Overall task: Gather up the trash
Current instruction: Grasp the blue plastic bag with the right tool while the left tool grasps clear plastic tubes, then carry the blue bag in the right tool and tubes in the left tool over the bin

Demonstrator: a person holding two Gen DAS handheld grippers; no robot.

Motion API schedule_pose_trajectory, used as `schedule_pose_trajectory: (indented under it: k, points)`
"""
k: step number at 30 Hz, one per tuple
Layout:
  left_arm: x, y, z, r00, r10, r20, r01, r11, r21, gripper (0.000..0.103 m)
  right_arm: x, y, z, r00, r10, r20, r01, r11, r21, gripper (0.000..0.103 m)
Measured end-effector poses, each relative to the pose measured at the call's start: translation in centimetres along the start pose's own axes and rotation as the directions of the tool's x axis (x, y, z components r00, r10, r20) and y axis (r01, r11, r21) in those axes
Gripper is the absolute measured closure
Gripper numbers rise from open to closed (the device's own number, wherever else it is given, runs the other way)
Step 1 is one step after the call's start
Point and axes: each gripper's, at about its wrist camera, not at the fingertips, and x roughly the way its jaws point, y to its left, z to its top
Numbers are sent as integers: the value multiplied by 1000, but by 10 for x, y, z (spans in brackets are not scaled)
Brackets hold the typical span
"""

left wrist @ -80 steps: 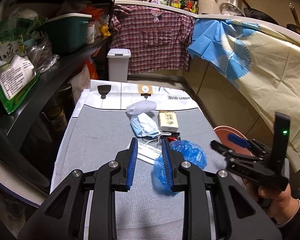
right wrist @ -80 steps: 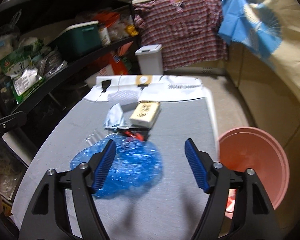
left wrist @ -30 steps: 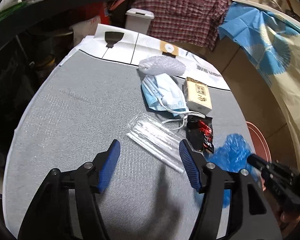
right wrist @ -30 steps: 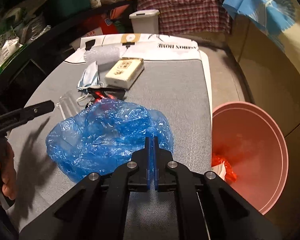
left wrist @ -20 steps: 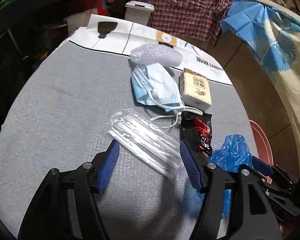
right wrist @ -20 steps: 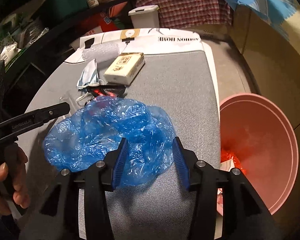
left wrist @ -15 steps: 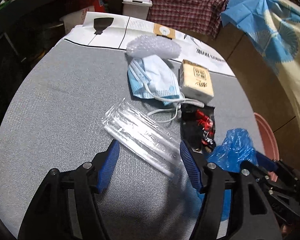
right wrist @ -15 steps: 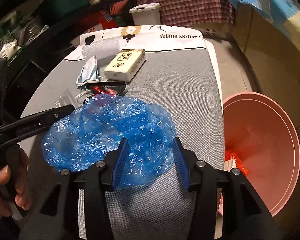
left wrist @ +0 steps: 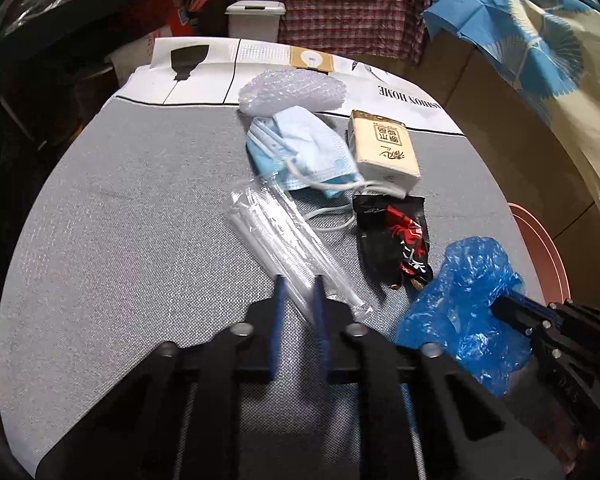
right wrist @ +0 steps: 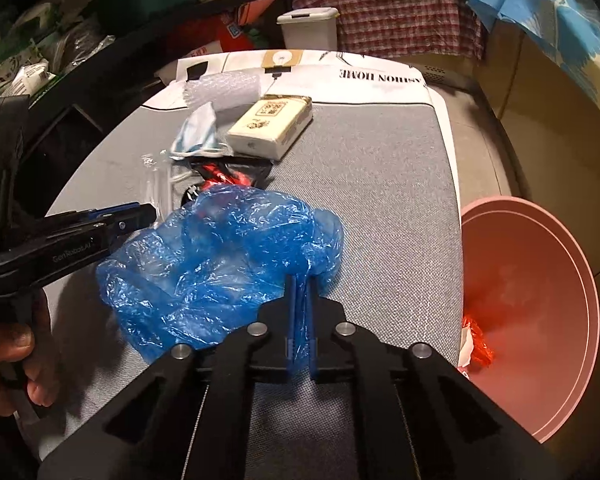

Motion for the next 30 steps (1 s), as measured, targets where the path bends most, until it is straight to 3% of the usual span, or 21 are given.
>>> schedule_pose_trajectory:
  k: [3,14,30]
  points:
    - [-7,2,-1,1000,3,22,-4,1000,9,101,-7,0,2,1000,6,23,-6,1000,5,100]
    - [-51,21,-3,994,6,114,-5,1000,-8,102,-39,-1,5,992,20,127,-25,999,31,101]
    - [-103,11,-16,980,-27,196,21,999,35,102,-84,-1,3,975,-22,223,13,999,45,101]
